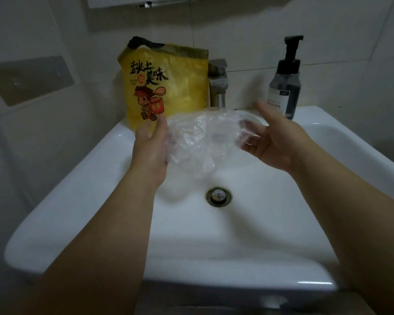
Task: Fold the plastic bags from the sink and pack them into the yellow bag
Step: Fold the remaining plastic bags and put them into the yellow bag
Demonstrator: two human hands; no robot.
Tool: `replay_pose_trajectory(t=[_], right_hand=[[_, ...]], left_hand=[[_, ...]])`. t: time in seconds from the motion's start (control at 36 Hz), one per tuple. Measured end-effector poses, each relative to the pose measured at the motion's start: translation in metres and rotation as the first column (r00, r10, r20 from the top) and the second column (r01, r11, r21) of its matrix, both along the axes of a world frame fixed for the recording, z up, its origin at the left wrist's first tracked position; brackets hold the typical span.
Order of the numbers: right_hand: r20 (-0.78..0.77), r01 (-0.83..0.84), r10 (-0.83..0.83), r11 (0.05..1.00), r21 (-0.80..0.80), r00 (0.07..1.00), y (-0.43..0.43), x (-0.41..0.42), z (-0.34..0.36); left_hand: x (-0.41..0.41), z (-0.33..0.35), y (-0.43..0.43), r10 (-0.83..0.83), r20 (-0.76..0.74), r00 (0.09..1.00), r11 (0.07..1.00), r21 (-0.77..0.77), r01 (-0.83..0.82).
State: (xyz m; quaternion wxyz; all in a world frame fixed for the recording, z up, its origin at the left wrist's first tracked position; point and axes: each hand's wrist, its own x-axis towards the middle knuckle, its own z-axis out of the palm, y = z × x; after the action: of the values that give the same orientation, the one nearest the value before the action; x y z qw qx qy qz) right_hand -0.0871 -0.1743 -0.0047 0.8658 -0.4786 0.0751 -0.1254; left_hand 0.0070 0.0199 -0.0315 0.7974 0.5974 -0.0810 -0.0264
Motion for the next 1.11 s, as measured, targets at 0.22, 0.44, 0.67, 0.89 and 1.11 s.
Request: replay_pose_trajectory(t=[0.22, 0.44, 0.67, 0.89, 1.11], right_hand=[[-0.049, 0.012, -0.025, 0.972, -0.234, 0.998, -0.006, -0.007, -0.006], [-0.141, 0.043, -0.152, 0.813, -0.580, 0.978, -0.013, -0.011, -0.011], [-0.085, 0.073, -0.117, 0.914, -0.398, 0.989, -0.013, -0.009, -0.005], [-0.012, 0.055, -0.062, 0.948, -0.313, 0.998, -0.009, -0.011, -0.002], [-0.017, 0.066, -0.073, 0.963, -0.263, 0.997, -0.007, -0.011, -0.003]], left_hand=[[-0.016, 0.009, 0.003, -0.171, 0.042, 0.984, 0.985, 0.018, 0.170], [-0.018, -0.005, 0.008, -0.071, 0.258, 0.964, 0.856, 0.511, -0.073], [-0.019, 0.009, 0.006, -0.146, 0.003, 0.989, 0.986, 0.080, 0.146], [-0.018, 0.010, 0.002, 0.075, -0.003, 0.997, 0.978, 0.193, -0.073], [-0.021, 0.018, 0.014, -0.329, -0.242, 0.913, 0.943, -0.031, 0.331]])
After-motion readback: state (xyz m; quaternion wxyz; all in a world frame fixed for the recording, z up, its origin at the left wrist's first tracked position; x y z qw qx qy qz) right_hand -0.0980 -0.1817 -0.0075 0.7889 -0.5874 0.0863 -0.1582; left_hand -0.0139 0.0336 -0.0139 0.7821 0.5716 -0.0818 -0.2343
